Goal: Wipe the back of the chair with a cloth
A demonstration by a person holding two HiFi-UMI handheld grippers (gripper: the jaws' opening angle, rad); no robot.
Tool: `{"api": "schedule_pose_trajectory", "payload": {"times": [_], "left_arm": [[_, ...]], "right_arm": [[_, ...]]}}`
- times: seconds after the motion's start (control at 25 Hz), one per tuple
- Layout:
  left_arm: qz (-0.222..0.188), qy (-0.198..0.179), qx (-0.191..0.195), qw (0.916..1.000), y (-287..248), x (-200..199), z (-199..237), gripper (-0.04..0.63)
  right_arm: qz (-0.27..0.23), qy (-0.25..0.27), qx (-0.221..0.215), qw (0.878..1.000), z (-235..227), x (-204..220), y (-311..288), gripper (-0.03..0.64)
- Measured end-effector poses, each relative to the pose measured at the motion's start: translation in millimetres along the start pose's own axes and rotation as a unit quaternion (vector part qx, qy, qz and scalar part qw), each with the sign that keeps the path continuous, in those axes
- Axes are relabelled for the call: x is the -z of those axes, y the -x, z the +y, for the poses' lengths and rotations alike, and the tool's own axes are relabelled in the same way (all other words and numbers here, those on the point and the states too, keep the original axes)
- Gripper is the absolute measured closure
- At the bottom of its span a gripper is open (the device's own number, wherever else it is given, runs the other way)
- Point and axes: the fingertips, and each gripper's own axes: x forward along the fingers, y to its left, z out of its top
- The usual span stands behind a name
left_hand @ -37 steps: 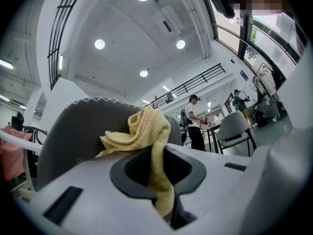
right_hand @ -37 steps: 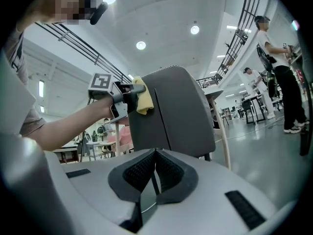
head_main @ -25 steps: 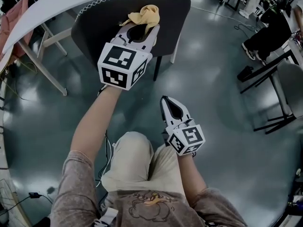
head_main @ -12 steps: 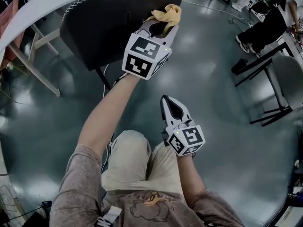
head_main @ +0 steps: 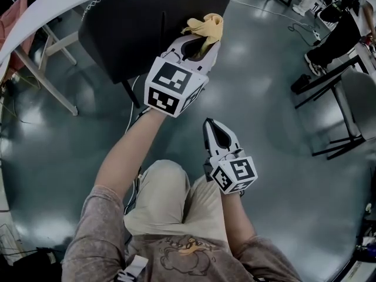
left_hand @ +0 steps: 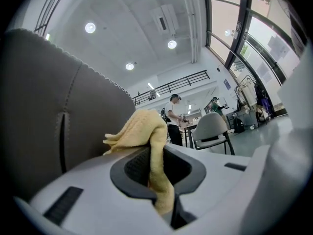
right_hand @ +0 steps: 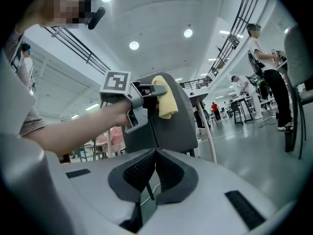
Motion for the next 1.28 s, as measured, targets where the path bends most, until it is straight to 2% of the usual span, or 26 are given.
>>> {"api": "schedule_pose_trajectory", "payload": {"times": [0.28, 0.56, 1.0, 1.16, 1.28], "left_arm": [[-0.001, -0.003, -0.034, 0.9994, 58, 7, 21, 0.545], [0.019, -0.008, -0.099, 0.9948, 135, 25, 57, 0.545], [0.063, -0.017, -0.212, 0.975, 244, 50, 135, 0.545], [0.072, -0.019, -0.228, 0.9709, 256, 60, 151, 0.545], [0.071, -0.019, -0.224, 0.9718, 251, 64, 153, 0.545]], "right_arm": [[-0.001, 0.003, -0.006, 1.0, 4, 1, 2, 0.592], [-0.001, 0.001, -0.007, 1.0, 1, 6, 8, 0.592], [0.005, -0.002, -0.032, 0.999, 18, 13, -9, 0.592], [0.008, 0.002, -0.039, 0.999, 22, 17, -18, 0.592], [0.01, 0.002, -0.039, 0.999, 21, 18, -22, 0.592]]}}
